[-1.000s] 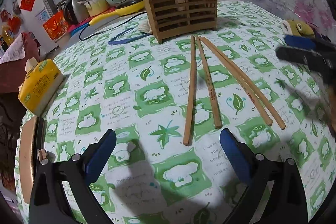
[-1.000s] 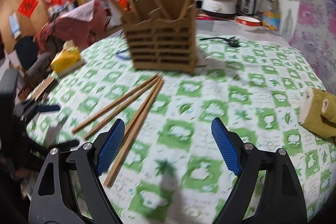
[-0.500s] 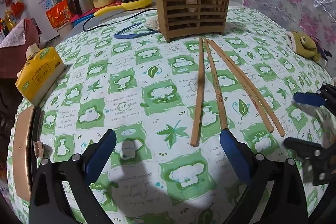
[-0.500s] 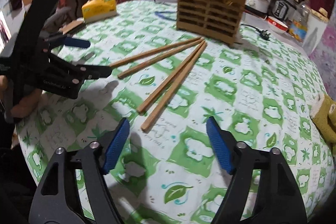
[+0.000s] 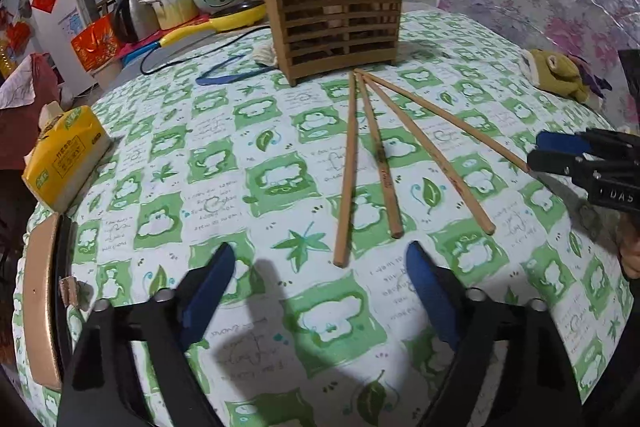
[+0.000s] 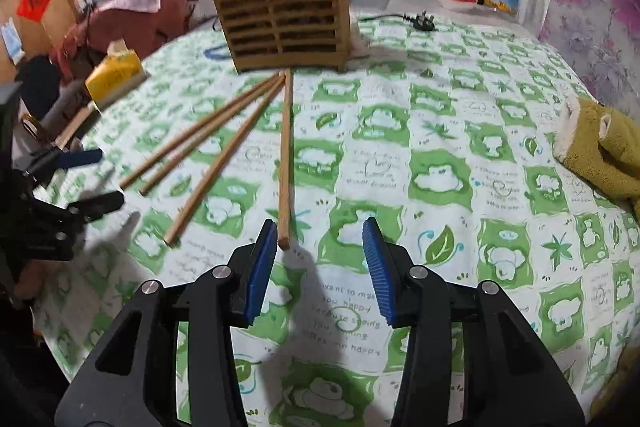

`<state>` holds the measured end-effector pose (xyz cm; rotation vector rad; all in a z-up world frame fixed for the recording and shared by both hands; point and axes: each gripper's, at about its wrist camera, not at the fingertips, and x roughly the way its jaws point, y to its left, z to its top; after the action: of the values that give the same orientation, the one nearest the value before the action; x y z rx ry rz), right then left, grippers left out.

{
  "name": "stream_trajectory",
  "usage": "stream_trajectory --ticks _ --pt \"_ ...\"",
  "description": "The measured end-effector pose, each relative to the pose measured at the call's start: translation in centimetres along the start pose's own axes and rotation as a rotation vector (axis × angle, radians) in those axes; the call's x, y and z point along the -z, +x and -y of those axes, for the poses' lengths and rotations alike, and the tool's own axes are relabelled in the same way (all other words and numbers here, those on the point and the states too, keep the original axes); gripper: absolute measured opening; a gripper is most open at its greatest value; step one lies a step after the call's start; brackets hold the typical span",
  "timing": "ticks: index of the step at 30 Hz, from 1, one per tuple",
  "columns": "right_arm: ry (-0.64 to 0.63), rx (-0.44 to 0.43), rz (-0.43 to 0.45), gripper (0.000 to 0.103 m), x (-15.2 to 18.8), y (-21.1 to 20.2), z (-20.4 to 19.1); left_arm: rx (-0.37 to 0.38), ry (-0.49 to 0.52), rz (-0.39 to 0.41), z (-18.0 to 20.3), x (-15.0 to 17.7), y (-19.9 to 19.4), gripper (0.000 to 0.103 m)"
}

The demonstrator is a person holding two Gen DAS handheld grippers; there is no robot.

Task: Organize utensils
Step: 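Close the left gripper on a chopstick while the right gripper grasps another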

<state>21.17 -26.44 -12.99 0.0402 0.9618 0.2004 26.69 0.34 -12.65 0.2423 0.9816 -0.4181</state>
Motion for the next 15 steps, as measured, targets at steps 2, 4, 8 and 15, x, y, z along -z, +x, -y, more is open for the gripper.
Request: stream_trajectory --ticks 2,4,8,15 --pt "-0.013 -0.008 0.006 0.045 0.03 -0.09 -0.28 0.016 -0.003 -0.022 -0.03 -0.06 0.45 0.066" --pt "-0.017 -0.008 0.006 0.045 0.00 -0.12 -0.41 0.038 -0.007 -0.043 -0.09 -0.13 0.92 0.054" --pt "0.001 -0.021 0.007 0.045 -0.03 -0.14 -0.35 0.062 -0.004 -0.043 0.09 -0.17 1.02 0.049" --pt "0.000 -0.029 0.001 0.045 -0.06 0.05 -0.02 0.102 0.008 -0.033 0.53 -0.26 0.92 0.009"
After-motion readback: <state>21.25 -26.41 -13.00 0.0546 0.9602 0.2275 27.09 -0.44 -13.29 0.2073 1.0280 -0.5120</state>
